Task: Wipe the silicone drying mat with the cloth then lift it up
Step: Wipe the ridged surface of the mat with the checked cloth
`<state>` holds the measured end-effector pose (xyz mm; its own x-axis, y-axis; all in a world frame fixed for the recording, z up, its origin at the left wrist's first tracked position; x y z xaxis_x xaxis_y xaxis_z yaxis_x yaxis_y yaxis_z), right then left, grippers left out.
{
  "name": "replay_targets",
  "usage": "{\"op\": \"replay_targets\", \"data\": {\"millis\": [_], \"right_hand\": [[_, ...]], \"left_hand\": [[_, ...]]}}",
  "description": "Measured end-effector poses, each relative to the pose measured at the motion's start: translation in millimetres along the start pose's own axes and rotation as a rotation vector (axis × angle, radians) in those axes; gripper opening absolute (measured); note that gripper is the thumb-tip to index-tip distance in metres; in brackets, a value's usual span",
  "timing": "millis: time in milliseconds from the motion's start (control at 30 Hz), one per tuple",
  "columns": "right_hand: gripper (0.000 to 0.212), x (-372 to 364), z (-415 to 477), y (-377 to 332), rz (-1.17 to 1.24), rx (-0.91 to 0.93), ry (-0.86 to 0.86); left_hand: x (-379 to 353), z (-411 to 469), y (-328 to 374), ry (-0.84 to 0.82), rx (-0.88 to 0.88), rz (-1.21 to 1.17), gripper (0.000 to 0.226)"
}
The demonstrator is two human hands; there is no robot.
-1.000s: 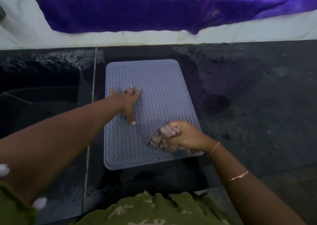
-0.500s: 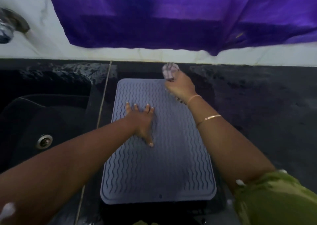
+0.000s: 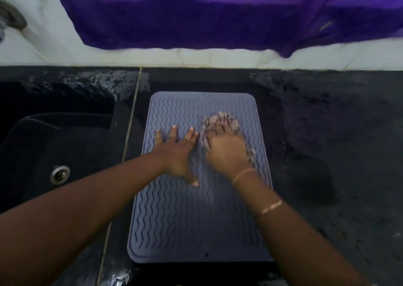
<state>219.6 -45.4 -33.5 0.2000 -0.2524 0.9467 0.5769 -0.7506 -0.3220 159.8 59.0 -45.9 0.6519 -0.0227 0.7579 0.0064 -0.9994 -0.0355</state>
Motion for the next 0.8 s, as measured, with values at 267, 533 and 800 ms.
{"op": "replay_targets", "data": {"millis": [267, 533, 800], "right_hand": [[0.038, -1.9, 59.5, 14.2, 0.042, -0.067, 0.155], [0.041, 3.1, 80.9, 6.7, -0.003, -0.076, 0.006], [0.053, -11.7, -88.8, -21.0, -0.030, 0.077, 0.028]], "left_hand": [[2.8, -0.8, 2.5, -0.018, 0.002, 0.041, 0.139], [7.8, -1.6, 2.0, -0.046, 0.039, 0.078, 0.137], [8.8, -0.4, 0.5, -0.009, 0.049, 0.107, 0.136]]}}
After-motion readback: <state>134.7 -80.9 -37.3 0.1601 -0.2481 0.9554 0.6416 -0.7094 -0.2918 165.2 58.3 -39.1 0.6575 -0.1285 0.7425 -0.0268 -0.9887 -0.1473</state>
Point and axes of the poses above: each hand's wrist, its own z-axis towards the middle knuckle, its own x-axis out of the back of the hand, y = z × x, the point moved 6 cm from there along z, towards the middle knuckle, and after that the axes turned 9 degrees about z, right-handed, at the moved point
